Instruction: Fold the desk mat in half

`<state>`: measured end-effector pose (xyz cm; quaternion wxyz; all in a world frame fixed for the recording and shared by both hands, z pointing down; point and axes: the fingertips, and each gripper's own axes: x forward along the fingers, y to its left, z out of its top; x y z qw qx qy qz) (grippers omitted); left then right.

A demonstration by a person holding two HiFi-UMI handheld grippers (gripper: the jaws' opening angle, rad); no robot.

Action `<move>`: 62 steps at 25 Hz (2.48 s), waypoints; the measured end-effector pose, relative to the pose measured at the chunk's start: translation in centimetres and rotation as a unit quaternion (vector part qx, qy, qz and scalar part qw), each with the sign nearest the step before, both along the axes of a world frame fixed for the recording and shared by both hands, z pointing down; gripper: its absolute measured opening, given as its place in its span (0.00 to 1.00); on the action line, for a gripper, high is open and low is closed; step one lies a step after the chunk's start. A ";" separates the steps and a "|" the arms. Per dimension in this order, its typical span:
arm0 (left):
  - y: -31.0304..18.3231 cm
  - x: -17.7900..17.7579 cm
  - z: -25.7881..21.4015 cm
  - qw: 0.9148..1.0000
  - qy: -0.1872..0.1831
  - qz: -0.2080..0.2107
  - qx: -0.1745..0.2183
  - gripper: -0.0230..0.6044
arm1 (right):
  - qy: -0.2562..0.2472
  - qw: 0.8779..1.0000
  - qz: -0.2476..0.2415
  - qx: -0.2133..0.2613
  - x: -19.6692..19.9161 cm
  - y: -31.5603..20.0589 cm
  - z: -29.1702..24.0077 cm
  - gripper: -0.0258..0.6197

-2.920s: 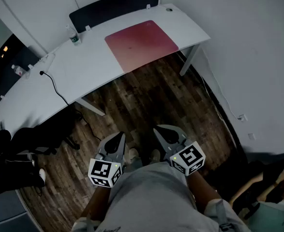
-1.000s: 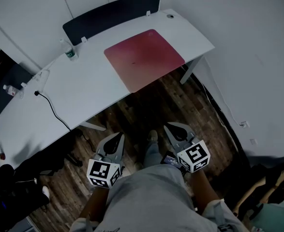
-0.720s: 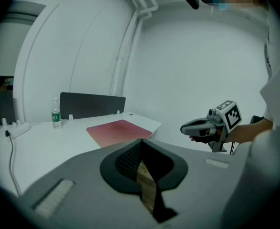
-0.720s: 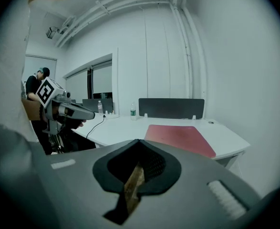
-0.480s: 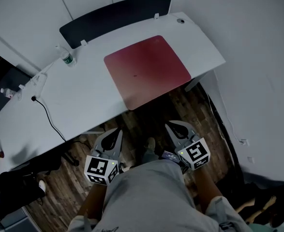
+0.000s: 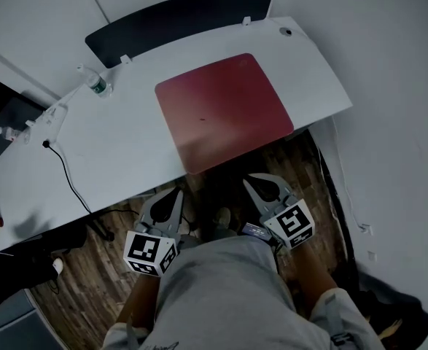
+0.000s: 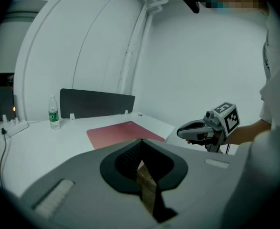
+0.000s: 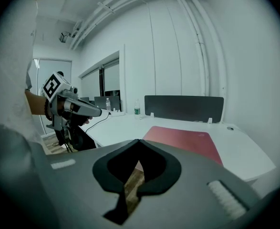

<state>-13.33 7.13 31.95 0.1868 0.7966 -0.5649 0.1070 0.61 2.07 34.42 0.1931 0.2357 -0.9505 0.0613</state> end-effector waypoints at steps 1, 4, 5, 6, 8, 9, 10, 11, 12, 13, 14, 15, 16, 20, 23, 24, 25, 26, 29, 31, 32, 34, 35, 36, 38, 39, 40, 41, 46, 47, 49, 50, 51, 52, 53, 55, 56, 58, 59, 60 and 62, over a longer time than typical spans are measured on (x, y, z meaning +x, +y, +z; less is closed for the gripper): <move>-0.2 0.0 0.3 1.000 -0.002 -0.001 -0.003 0.07 | 0.002 1.000 -0.002 -0.002 -0.1 -0.4 0.3 0.05; -0.3 -0.5 1.0 1.000 -0.006 -0.007 -0.011 0.07 | 0.009 1.000 -0.007 -0.004 -0.6 -1.1 1.3 0.05; -0.3 -0.7 1.2 1.000 -0.006 -0.010 -0.012 0.07 | 0.011 1.000 -0.009 -0.004 -0.9 -1.2 1.5 0.05; -0.4 -1.0 1.4 1.000 -0.005 -0.012 -0.013 0.07 | 0.013 1.000 -0.011 -0.005 -1.2 -1.3 1.8 0.05; -0.4 -1.5 1.8 1.000 -0.002 -0.014 -0.017 0.07 | 0.017 1.000 -0.012 -0.008 -1.8 -1.1 2.3 0.05; -0.5 -1.9 2.1 1.000 -0.001 -0.015 -0.019 0.07 | 0.019 1.000 -0.014 -0.010 -2.2 -1.1 2.7 0.05; -0.5 -2.2 2.4 1.000 0.000 -0.015 -0.021 0.07 | 0.022 1.000 -0.015 -0.012 -2.7 -1.0 3.0 0.05; -0.5 -2.6 2.7 1.000 0.000 -0.014 -0.024 0.07 | 0.025 0.999 -0.016 -0.015 -3.2 -1.0 3.4 0.05; -0.5 -2.9 3.0 1.000 -0.001 -0.012 -0.027 0.07 | 0.027 0.999 -0.016 -0.018 -3.7 -0.9 3.8 0.05; -0.4 -3.2 3.4 0.999 -0.002 -0.010 -0.030 0.07 | 0.029 0.999 -0.016 -0.021 -4.3 -0.8 4.3 0.05; -0.4 -3.5 3.7 0.999 -0.002 -0.008 -0.034 0.07 | 0.033 0.999 -0.017 -0.024 -4.8 -0.6 4.8 0.05; -0.3 -3.8 3.9 0.999 -0.002 -0.007 -0.037 0.07 | 0.037 0.999 -0.019 -0.026 -5.4 -0.5 5.3 0.05; -0.4 -4.1 4.1 0.999 -0.002 -0.006 -0.040 0.07 | 0.041 0.999 -0.022 -0.026 -5.9 -0.3 5.8 0.05; -0.4 -4.9 5.1 0.999 0.007 0.002 -0.044 0.07 | 0.060 0.997 -0.034 -0.024 -8.0 0.0 7.7 0.05; -0.2 -5.3 5.8 0.999 0.010 0.012 -0.041 0.07 | 0.065 0.997 -0.036 -0.023 -9.5 -0.1 9.0 0.08; -0.1 -5.5 6.3 0.999 0.009 0.013 -0.041 0.07 | 0.069 0.997 -0.038 -0.022 -10.0 -0.2 9.5 0.10; -0.1 -5.8 6.6 0.999 0.008 0.013 -0.043 0.07 | 0.076 0.996 -0.042 -0.019 -10.5 -0.3 10.1 0.10; -0.2 -6.0 7.0 0.999 0.008 0.012 -0.046 0.07 | 0.086 0.995 -0.047 -0.013 -11.0 -0.3 10.7 0.11; -0.1 -6.3 8.2 0.998 0.015 0.014 -0.056 0.07 | 0.129 0.990 -0.060 0.004 -11.8 -0.4 12.7 0.12; -0.3 -6.5 8.9 0.998 0.025 0.016 -0.057 0.07 | 0.153 0.986 -0.068 0.011 -12.3 -0.7 13.8 0.12; -0.3 -6.7 9.2 0.998 0.028 0.017 -0.057 0.07 | 0.160 0.984 -0.072 0.013 -12.7 -0.8 14.3 0.12; -0.2 -7.2 9.8 0.997 0.028 0.020 -0.062 0.07 | 0.178 0.981 -0.080 0.016 -13.6 -0.6 15.5 0.14; -0.2 -7.4 10.1 0.997 0.029 0.021 -0.064 0.07 | 0.190 0.978 -0.085 0.018 -13.9 -0.4 16.2 0.15; -0.3 -7.6 10.4 0.997 0.030 0.020 -0.066 0.07 | 0.204 0.974 -0.090 0.024 -14.0 -0.3 16.8 0.16; -0.4 -7.8 10.9 0.997 0.032 0.018 -0.068 0.07 | 0.236 0.965 -0.101 0.045 -14.2 -0.1 18.0 0.19; -0.4 -7.9 11.1 0.997 0.034 0.017 -0.070 0.07 | 0.251 0.960 -0.106 0.057 -14.3 -0.1 18.6 0.21; -0.4 -8.0 11.4 0.997 0.035 0.016 -0.074 0.07 | 0.265 0.956 -0.110 0.066 -14.4 0.0 19.1 0.23; -0.3 -8.1 11.7 0.996 0.035 0.016 -0.077 0.07 | 0.278 0.951 -0.114 0.073 -14.5 0.0 19.6 0.24; -0.2 -8.7 13.0 0.995 0.041 0.013 -0.088 0.07 | 0.325 0.931 -0.125 0.110 -15.1 -0.3 21.3 0.27; -0.3 -8.8 13.2 0.995 0.043 0.012 -0.090 0.07 | 0.333 0.927 -0.128 0.120 -15.2 -0.4 21.4 0.27; -0.5 -9.0 13.3 0.995 0.045 0.009 -0.091 0.07 | 0.345 0.920 -0.130 0.135 -15.5 -0.4 21.6 0.28; -0.6 -9.1 13.3 0.995 0.046 0.009 -0.091 0.07 | 0.349 0.917 -0.130 0.141 -15.6 -0.5 21.7 0.30; -0.7 -9.1 13.4 0.995 0.047 0.009 -0.090 0.07 | 0.355 0.914 -0.129 0.146 -15.7 -0.5 21.9 0.30; -0.7 -9.2 13.3 0.995 0.046 0.009 -0.089 0.07 | 0.360 0.912 -0.128 0.149 -15.7 -0.6 22.1 0.30; -0.8 -9.3 13.3 0.995 0.046 0.010 -0.088 0.07 | 0.362 0.911 -0.125 0.150 -15.7 -0.8 22.1 0.30; -0.8 -9.4 13.3 0.995 0.046 0.009 -0.089 0.07 | 0.358 0.914 -0.121 0.147 -15.8 -1.0 21.9 0.26; -0.8 -9.4 13.3 0.995 0.046 0.009 -0.090 0.07 | 0.354 0.916 -0.120 0.144 -15.8 -0.9 21.8 0.25; -0.8 -9.5 13.3 0.995 0.046 0.010 -0.091 0.07 | 0.344 0.921 -0.120 0.140 -15.8 -0.7 21.5 0.21; -0.8 -9.5 13.3 0.995 0.047 0.010 -0.090 0.07 | 0.338 0.923 -0.118 0.139 -15.9 -0.7 21.2 0.17; -0.8 -9.5 13.2 0.995 0.047 0.010 -0.089 0.07 | 0.332 0.926 -0.113 0.138 -15.9 -0.6 20.9 0.13; -0.9 -9.5 13.2 0.995 0.047 0.011 -0.088 0.07 | 0.321 0.932 -0.103 0.134 -15.9 -0.7 20.4 0.09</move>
